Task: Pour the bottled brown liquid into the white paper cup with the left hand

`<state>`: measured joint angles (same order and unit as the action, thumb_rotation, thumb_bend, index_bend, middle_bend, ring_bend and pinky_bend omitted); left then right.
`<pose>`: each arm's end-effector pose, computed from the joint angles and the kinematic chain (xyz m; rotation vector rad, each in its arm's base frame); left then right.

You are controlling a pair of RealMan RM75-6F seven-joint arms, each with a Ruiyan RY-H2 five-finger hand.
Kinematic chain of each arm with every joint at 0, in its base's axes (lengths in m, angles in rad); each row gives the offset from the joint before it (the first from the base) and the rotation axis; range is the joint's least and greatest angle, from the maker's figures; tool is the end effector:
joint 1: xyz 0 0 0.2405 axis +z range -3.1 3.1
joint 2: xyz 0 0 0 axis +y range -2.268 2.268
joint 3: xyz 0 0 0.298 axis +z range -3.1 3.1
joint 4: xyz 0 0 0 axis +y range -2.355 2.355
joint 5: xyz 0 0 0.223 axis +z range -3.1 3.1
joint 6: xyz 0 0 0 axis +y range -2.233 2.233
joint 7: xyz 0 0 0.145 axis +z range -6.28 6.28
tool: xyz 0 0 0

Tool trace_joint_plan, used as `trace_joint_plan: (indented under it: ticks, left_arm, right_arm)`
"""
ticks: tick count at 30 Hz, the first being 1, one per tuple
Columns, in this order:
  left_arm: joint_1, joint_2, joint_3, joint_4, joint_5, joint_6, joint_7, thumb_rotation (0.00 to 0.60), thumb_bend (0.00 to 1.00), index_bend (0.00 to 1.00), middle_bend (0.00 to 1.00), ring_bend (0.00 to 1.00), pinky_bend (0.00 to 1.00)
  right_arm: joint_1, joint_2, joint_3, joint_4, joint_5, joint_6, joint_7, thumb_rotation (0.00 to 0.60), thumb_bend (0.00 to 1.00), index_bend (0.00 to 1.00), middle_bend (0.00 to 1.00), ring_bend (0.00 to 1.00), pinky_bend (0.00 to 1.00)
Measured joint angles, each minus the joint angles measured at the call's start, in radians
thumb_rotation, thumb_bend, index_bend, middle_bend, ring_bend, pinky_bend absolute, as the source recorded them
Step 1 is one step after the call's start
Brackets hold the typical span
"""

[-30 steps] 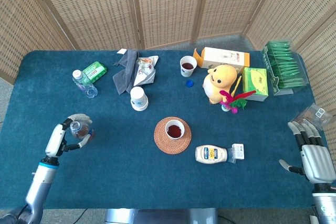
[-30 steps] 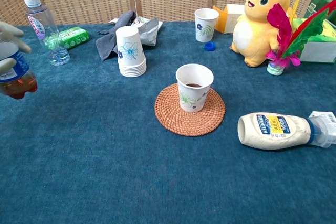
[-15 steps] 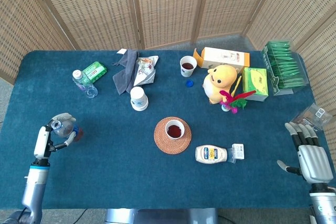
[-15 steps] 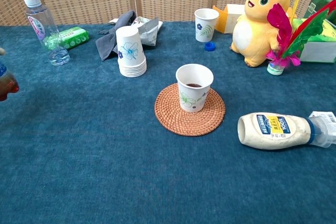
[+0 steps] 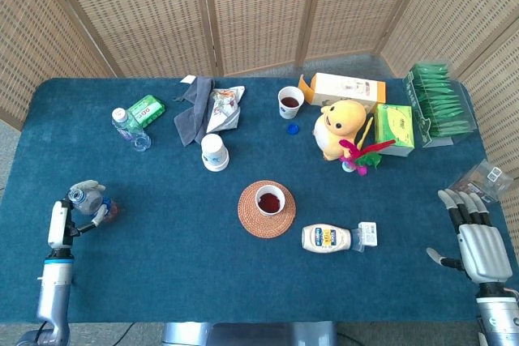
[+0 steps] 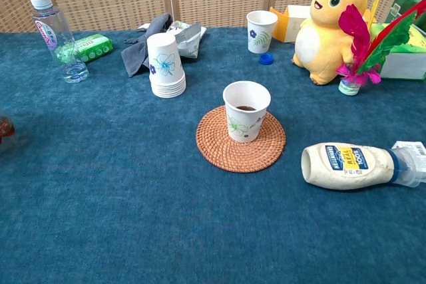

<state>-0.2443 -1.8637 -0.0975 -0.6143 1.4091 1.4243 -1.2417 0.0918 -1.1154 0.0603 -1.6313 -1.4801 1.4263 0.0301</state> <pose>-0.4075 0.2590 -0.0099 -0.8179 -1.5717 -1.6911 -0.3535 -0.1906 0.1596 1.3832 -0.9801 0.9099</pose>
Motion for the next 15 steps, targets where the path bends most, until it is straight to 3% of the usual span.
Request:
trace_joint_plan:
  ticks: [15]
  left_arm:
    - [0.002,-0.066,0.002,0.139,0.018,-0.054,-0.049,0.6,0.55,0.53,0.36,0.16,0.37]
  right_arm:
    - [0.0,0.0,-0.001,-0.003,-0.001,0.002,-0.003,0.6,0.0,0.0,0.0,0.0,0.0]
